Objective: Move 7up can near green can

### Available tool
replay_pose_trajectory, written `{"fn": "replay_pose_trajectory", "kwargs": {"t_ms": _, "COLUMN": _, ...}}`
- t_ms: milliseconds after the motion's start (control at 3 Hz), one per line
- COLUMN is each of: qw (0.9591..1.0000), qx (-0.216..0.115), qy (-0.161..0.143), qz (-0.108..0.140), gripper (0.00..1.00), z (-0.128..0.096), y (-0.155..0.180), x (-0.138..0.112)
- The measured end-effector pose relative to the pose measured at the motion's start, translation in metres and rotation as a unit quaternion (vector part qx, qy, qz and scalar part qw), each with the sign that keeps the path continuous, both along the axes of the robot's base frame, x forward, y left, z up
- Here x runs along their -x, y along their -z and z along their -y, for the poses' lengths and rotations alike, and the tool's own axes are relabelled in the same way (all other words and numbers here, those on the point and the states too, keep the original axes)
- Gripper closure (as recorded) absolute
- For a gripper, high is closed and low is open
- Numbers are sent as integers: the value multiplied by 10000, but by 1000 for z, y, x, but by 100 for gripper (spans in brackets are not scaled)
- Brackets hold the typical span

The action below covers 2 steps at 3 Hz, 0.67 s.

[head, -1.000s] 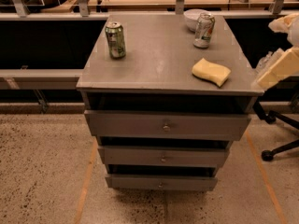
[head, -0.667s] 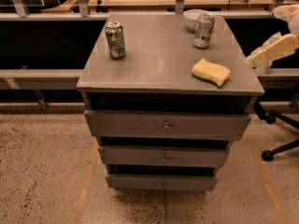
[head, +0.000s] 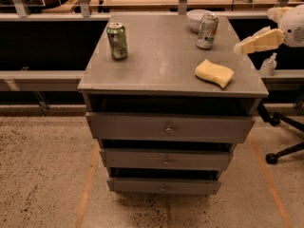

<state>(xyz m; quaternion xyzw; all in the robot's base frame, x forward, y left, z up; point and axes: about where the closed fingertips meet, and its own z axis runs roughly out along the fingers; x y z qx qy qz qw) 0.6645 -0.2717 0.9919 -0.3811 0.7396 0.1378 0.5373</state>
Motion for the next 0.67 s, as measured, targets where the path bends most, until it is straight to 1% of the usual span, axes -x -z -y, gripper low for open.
{"fn": "replay_pose_trajectory", "kwargs": {"t_ms": 333, "qw": 9997, "qx": 144, "qy": 187, "qz": 18, "gripper": 0, "z": -9, "y": 2, "x": 4}}
{"fn": "replay_pose_trajectory", "kwargs": {"t_ms": 667, "qw": 9979, "qx": 39, "qy": 631, "qz": 127, "gripper": 0, "z": -23, "y": 22, "x": -31}}
